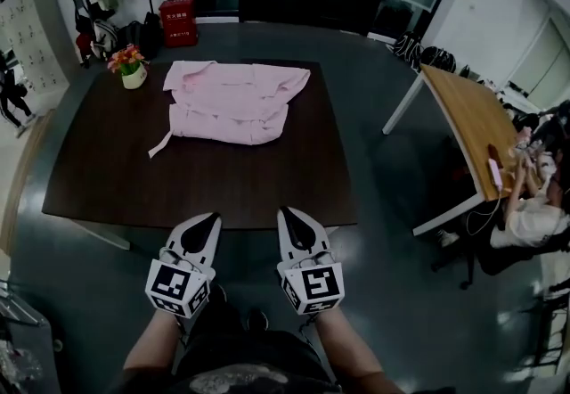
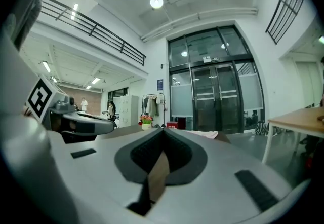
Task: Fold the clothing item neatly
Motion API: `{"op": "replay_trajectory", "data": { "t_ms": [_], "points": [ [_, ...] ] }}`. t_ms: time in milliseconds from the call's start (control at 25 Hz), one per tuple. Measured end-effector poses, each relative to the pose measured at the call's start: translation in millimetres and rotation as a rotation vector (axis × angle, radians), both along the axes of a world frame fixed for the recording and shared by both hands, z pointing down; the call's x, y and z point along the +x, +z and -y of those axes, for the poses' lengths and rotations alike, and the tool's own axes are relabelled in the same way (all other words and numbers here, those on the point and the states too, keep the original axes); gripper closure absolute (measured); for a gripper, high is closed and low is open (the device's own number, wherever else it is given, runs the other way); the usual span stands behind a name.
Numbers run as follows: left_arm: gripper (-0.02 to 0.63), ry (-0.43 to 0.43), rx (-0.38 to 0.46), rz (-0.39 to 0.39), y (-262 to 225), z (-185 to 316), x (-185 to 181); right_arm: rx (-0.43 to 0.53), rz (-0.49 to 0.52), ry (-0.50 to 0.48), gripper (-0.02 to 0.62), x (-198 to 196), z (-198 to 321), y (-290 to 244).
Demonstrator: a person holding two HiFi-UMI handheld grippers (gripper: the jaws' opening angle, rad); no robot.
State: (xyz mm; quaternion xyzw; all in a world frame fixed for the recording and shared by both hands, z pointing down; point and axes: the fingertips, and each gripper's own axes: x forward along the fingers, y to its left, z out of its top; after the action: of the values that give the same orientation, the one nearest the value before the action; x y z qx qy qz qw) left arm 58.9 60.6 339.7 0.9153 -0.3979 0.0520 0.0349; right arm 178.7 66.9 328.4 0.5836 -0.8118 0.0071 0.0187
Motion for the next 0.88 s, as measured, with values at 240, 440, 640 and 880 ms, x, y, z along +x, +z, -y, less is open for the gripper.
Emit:
{"op": "replay_trajectory", "data": {
  "t_ms": [240,440,640,880],
  "points": [
    [0.595,-0.022,0.041,0.039,0,-26,-10,-0.017,0.036,-0.022,0.603,-16,-24,9],
    [0.595,-0.057,-0.032,-0.037,10,-52,-38,-0.065,0.026,-0.018,0.603,-40,-39,29],
    [0.595,-0.079,-0.071,-0.052,19,-83,-80,-0.093,0.022,-0.023,0.603,-74,-67,34],
    [0.595,-0.067,-0.069,-0.071,14,-121,-113,-0.097,-0.041,-0.001,0.603,-103,-103,31]
  ]
}}
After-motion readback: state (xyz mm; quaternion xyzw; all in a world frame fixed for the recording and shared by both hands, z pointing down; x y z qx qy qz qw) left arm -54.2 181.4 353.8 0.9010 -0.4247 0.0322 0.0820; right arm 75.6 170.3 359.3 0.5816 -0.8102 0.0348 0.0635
